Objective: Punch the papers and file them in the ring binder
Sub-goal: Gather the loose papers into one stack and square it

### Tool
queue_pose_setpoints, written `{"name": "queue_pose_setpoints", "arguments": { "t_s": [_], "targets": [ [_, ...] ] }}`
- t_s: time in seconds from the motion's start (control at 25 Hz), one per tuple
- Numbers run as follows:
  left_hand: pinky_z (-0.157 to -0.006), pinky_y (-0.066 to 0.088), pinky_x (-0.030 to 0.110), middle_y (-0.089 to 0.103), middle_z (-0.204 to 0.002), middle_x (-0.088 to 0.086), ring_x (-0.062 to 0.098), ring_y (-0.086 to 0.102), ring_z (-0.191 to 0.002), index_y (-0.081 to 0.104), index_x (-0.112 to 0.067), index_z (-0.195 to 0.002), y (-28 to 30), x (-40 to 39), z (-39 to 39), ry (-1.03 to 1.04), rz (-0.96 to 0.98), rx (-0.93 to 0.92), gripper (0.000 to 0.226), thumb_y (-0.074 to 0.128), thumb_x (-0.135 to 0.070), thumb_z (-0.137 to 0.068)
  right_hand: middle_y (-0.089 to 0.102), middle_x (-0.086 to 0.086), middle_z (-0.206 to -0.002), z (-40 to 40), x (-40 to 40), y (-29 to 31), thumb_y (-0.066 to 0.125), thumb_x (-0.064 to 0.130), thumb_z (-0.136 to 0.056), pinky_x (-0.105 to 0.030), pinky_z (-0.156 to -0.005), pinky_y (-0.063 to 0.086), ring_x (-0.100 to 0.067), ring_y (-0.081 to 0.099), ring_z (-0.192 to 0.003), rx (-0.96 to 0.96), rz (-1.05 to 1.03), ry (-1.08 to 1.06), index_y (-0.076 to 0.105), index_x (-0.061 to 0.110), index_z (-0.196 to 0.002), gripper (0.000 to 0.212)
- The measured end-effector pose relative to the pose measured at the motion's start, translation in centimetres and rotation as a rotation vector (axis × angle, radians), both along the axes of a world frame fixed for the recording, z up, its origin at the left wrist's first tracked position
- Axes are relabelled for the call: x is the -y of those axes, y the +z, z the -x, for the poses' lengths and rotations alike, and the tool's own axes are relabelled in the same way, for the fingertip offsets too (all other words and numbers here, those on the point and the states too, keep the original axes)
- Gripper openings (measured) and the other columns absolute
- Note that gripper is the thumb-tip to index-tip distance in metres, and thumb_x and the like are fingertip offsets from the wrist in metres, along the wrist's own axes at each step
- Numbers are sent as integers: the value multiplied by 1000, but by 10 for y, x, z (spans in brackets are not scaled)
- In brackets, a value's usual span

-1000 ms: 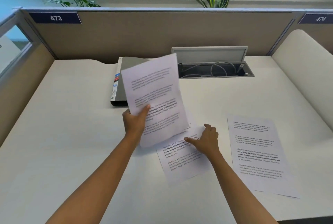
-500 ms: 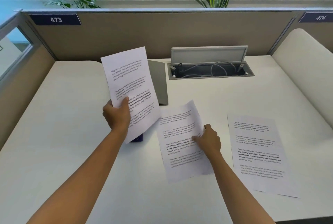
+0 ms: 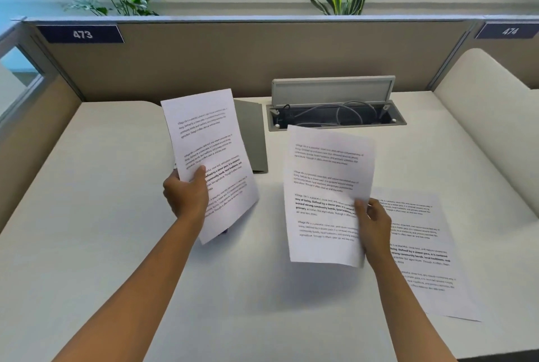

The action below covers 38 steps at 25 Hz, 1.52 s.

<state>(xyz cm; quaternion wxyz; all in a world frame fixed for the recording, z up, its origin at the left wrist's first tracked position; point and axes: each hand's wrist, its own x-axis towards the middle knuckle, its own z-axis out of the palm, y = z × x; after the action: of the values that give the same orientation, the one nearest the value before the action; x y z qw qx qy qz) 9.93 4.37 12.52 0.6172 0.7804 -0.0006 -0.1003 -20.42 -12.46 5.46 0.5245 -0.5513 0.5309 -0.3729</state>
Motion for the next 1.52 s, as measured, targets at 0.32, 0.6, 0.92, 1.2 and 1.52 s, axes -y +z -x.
{"name": "queue_pose_setpoints", "arguments": {
  "t_s": [0.32, 0.6, 0.92, 1.2, 1.52],
  "targets": [
    [-67, 60, 34, 77, -101, 8, 21, 75, -78, 69, -11, -109, -2, 16, 26, -430, 132, -335, 30, 81, -18, -82, 76, -4, -92, -50, -15, 37, 68, 21, -95, -26, -72, 58, -13, 70, -79, 249, -79, 149, 69, 4, -100, 18],
    [-96, 52, 59, 73, -120, 11, 38, 69, -110, 69, -27, -123, -1, 20, 38, -613, 333, -570, 57, 52, -68, -87, 72, -5, -100, -64, -17, 37, 69, 26, -94, -30, -71, 57, -14, 72, -82, 184, -123, 254, 58, 2, -103, 28],
    [-57, 59, 28, 78, -97, 0, 14, 76, -75, 66, -25, -99, -4, 13, 51, -677, 127, -352, 20, 78, -23, -84, 77, -6, -108, -60, -16, 49, 84, 12, -79, -43, -77, 64, -27, 76, -94, 193, -82, 341, 66, 12, -118, 43],
    [-74, 62, 32, 77, -94, -14, 16, 73, -92, 70, -36, -100, 2, 17, 58, -772, 246, -120, 24, 74, -17, -87, 79, 6, -91, -65, -18, 73, 84, 4, -77, -20, -64, 57, -8, 75, -79, 229, 87, 298, 73, 7, -108, 33],
    [-70, 60, 29, 73, -101, -4, 23, 68, -96, 66, -35, -103, 3, 23, 61, -751, 289, -116, 29, 77, -21, -80, 79, 13, -89, -63, -21, 72, 79, -2, -80, -19, -65, 58, -5, 74, -81, 260, 119, 362, 71, 22, -103, 34]
  ]
}}
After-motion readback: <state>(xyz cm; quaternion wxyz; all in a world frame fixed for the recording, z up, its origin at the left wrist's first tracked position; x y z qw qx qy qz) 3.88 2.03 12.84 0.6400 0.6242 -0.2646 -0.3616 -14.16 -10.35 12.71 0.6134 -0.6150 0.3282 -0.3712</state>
